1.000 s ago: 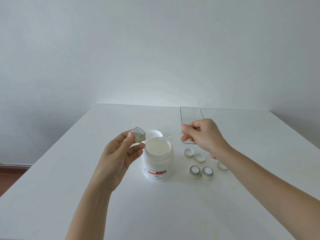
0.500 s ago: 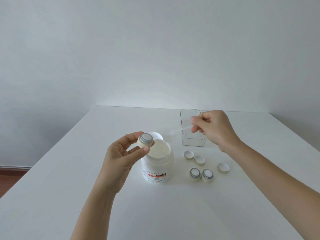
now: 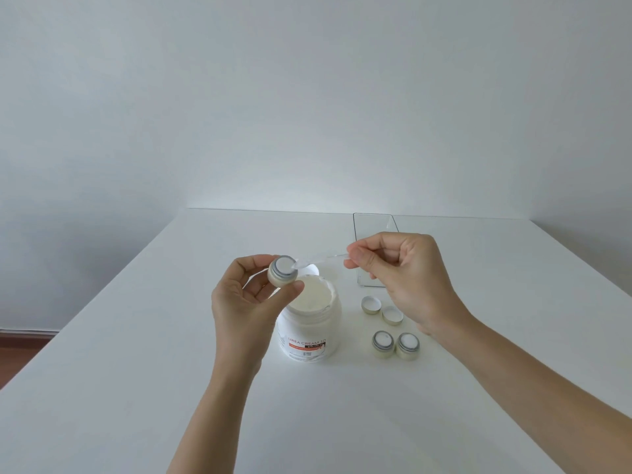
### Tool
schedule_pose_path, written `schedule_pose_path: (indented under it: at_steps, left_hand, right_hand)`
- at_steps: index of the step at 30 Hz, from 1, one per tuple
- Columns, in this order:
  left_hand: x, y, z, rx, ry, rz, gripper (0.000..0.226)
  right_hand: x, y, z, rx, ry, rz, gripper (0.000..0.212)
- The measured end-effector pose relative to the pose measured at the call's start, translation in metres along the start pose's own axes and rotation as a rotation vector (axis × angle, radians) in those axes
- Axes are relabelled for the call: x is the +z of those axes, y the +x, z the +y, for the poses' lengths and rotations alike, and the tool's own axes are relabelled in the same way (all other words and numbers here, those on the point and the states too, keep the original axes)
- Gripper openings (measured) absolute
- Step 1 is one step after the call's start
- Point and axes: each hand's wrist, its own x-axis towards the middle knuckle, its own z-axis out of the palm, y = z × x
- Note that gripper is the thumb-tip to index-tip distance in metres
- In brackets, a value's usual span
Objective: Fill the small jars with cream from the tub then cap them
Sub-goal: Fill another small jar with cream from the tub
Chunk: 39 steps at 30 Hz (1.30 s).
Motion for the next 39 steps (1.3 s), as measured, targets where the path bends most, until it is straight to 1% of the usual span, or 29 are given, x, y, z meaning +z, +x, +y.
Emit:
schedule_pose_path:
  at_steps: [4, 9, 15, 20, 25, 31, 36, 39]
  left_hand:
    - [0.0003, -0.0006, -0.0017, 0.022, 0.040, 0.021, 0.042]
    - [0.0005, 0.0001, -0.0030, 0.021, 0.039, 0.004, 0.040]
    - [-0.0008, 0.0003, -0.0017, -0.019, -0.026, -0.085, 0.037]
    - [-0.0047, -0.0001, 0.0012, -0.060, -0.087, -0.191, 0.043]
    - [-0.0075, -0.0001, 0.0009, -0.112, -0.156, -0.290, 0.037]
    - [-0.0045, 0.0001, 0.0036, -0.167, -0.251, -0.287, 0.031]
    - [-0.0031, 0.0015, 0.0047, -0.187, -0.245, -0.324, 0.043]
    - [-0.0018, 0.0029, 0.0058, -0.200, -0.252, -0.351, 0.041]
  right_hand:
    - [0.0005, 0.0018, 0.0034, 0.002, -0.038, 0.015, 0.008]
    - [0.0002, 0.0038, 0.0040, 0.005, -0.068, 0.006, 0.008]
    - [-0.0011, 0.0064, 0.0014, 0.029, -0.080, 0.013, 0.010]
    - [-0.0025, 0.0077, 0.0013, 0.052, -0.049, -0.001, 0.010]
    - [-0.0038, 0.0089, 0.0004, 0.072, 0.001, -0.018, 0.010]
    - [-0.0056, 0.0097, -0.0012, 0.079, 0.013, -0.020, 0.011]
    - [-0.0059, 0.0099, -0.0016, 0.080, 0.013, -0.026, 0.010]
    - [-0.0060, 0.0094, -0.0025, 0.078, 0.024, -0.035, 0.010]
